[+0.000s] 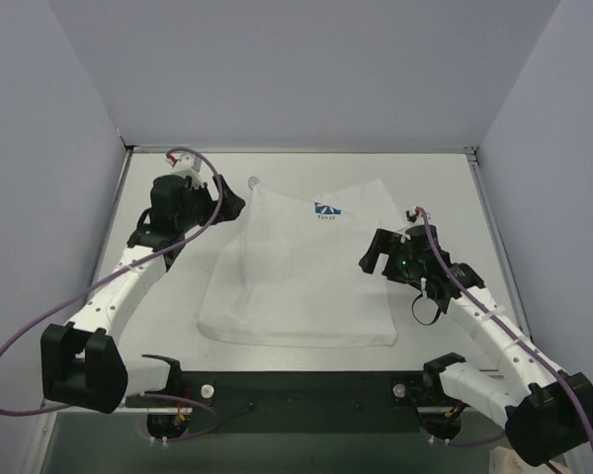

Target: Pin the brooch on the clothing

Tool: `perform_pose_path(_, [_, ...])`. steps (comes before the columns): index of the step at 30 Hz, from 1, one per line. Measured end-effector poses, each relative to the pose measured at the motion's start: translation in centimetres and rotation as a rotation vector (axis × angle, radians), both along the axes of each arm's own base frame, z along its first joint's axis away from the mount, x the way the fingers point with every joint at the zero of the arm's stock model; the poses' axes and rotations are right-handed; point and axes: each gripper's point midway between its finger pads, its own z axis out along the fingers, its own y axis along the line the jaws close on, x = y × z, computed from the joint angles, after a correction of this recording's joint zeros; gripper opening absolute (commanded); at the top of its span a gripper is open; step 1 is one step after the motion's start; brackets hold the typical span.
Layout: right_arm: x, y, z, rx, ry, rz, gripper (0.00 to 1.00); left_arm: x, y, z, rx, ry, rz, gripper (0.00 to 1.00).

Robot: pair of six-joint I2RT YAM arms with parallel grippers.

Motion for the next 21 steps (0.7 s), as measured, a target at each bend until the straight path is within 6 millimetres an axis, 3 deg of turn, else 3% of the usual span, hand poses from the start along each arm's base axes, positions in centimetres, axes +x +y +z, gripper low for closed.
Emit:
perform_pose_path(6, [-1.6, -2.8, -1.3, -0.059, 0.065, -0.130, 1.00, -3.1, 1.5, -5.0, 0.037, 0.153, 0.057, 0.97])
perform_pose_path(13, [-3.9, -6.1, -4.3, -0.134, 0.190, -0.253, 1.00, -5.6, 4.9, -8.7, 0.120, 0.325, 0.205, 0.97])
perform_pose_path(21, [-5.2, -6.8, -5.5, -0.136, 0.255, -0.288, 0.95, -8.7, 7.2, -13.6, 0.175, 0.538, 0.321, 0.97])
